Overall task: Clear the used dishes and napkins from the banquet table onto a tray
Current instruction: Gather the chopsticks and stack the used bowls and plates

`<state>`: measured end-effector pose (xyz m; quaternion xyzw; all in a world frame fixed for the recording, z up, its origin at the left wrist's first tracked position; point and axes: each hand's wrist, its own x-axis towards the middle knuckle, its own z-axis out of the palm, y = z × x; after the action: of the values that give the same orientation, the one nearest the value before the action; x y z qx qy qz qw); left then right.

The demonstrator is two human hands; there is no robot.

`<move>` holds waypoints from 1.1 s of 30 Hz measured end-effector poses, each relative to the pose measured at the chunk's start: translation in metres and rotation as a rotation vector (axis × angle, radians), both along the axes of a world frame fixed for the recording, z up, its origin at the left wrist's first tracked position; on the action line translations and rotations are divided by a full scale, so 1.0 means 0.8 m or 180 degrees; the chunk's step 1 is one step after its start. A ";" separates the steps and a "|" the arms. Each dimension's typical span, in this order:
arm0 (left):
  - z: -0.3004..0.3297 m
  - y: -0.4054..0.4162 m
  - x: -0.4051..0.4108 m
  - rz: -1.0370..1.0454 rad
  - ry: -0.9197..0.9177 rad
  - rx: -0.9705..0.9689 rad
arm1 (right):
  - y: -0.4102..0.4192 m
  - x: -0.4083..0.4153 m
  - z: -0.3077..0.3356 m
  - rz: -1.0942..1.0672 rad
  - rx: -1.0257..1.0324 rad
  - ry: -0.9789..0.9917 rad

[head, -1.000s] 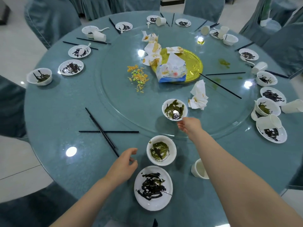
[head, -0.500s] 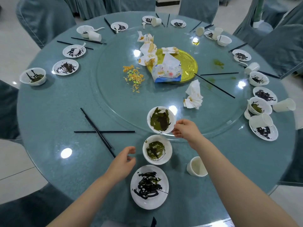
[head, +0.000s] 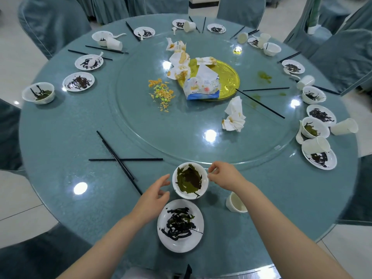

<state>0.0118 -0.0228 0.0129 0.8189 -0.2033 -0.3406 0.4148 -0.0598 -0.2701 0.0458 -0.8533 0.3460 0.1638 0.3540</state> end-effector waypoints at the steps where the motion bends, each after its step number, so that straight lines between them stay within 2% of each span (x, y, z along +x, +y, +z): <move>1: 0.001 -0.001 -0.002 -0.0083 -0.0074 -0.0029 | 0.003 -0.001 -0.001 0.0036 -0.0005 0.0007; 4: 0.000 -0.003 -0.003 -0.0312 -0.0275 0.0070 | 0.011 0.000 -0.007 0.0145 -0.0032 0.0004; 11: -0.011 -0.002 -0.006 -0.0734 -0.0717 0.0542 | 0.031 0.000 -0.015 0.0376 -0.0549 -0.0072; 16: -0.007 -0.007 0.006 -0.0316 -0.0369 0.0331 | 0.037 -0.006 -0.018 0.0354 -0.0684 -0.0086; 21: -0.019 0.011 0.040 -0.0176 -0.0699 0.0428 | 0.054 -0.015 -0.013 0.0270 -0.0887 -0.0417; 26: -0.028 0.047 0.100 -0.0181 -0.1566 0.0938 | 0.084 -0.018 -0.006 0.0329 -0.1008 -0.1086; 29: -0.034 0.067 0.137 -0.0289 -0.1935 0.1295 | 0.103 -0.015 -0.001 0.0438 -0.0994 -0.1192; 33: -0.038 0.080 0.175 -0.0887 -0.2204 0.2070 | 0.120 -0.008 0.005 0.0458 -0.0907 -0.1164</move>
<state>0.1521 0.0415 -0.0174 0.9361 -0.3199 -0.1465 -0.0036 -0.0665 -0.1742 0.0497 -0.9326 0.2342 -0.0191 0.2741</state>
